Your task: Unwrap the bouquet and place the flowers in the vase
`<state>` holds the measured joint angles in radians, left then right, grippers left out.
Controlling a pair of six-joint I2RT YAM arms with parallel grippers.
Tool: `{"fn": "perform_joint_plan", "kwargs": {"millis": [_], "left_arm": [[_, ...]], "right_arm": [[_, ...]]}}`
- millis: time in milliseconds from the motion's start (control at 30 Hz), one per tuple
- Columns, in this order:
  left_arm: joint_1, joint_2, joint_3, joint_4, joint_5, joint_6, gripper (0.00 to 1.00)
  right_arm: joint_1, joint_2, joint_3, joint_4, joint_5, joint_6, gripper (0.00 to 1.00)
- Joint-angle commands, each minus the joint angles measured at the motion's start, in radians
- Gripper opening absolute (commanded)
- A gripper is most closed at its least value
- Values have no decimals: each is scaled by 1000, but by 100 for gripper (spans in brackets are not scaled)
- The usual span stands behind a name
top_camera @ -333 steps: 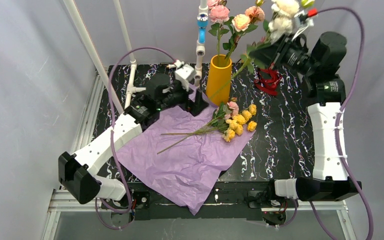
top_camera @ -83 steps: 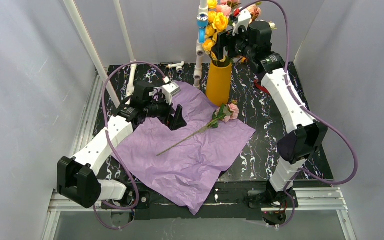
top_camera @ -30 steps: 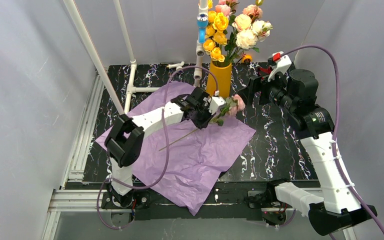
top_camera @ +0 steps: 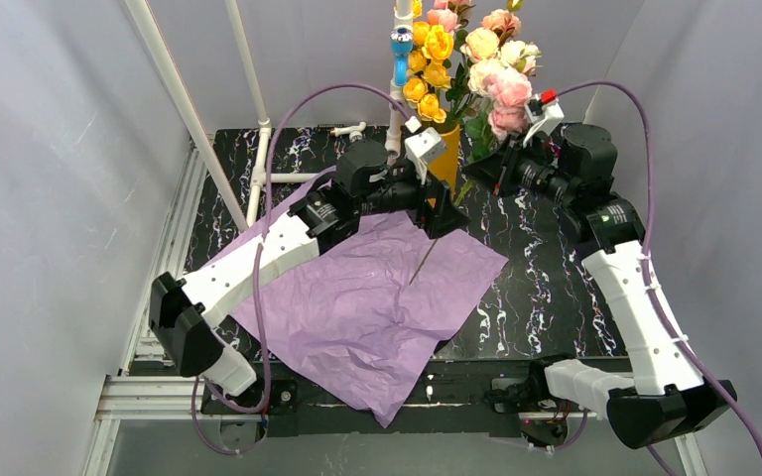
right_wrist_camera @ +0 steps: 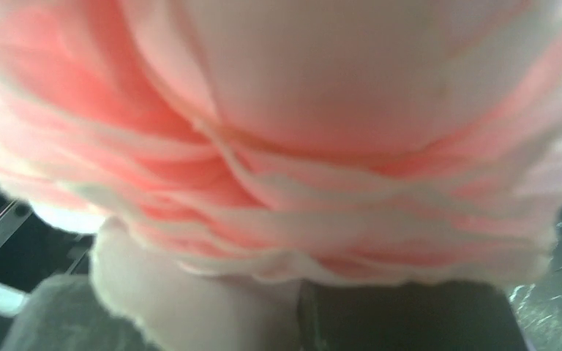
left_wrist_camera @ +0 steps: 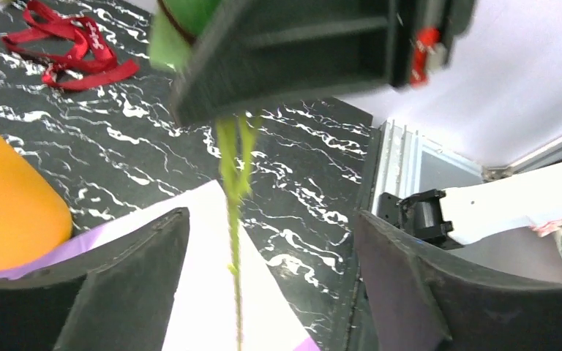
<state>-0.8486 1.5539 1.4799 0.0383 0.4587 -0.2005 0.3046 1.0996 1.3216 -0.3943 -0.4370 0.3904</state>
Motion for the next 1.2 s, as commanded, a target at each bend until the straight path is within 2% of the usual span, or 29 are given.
{"fn": "perform_joint_plan", "kwargs": {"millis": [0,33,67,233,400,600,633,667,700,1167], "left_arm": [[15,-125,-10,-148,-51,72,92],[47,-135,-20,-170,-52,70,97],[81,-150,-28,-191,-51,59,98],[245,-183,-64,-289,-61,65,98],[339,-215,-117,-345,-97,121,98],[355,-243,-172,-337,-65,125,98],[355,-243,-175,-333,-62,124,98],[355,-244,-175,-329,-64,122,98],[354,-243,-174,-327,-68,122,100],[356,-256,-210,-285,-87,126,100]], "right_arm": [[-18,12,133,68,83,-75,1],[-18,15,157,63,88,-93,1],[-18,20,181,60,92,-114,1],[-18,45,312,71,110,-165,1],[-18,117,486,84,145,-232,1],[-18,244,700,43,199,-372,1],[-18,264,606,32,212,-386,1],[-18,283,744,27,224,-403,1],[-18,296,775,28,232,-427,1],[-18,441,841,176,278,-398,1]]}}
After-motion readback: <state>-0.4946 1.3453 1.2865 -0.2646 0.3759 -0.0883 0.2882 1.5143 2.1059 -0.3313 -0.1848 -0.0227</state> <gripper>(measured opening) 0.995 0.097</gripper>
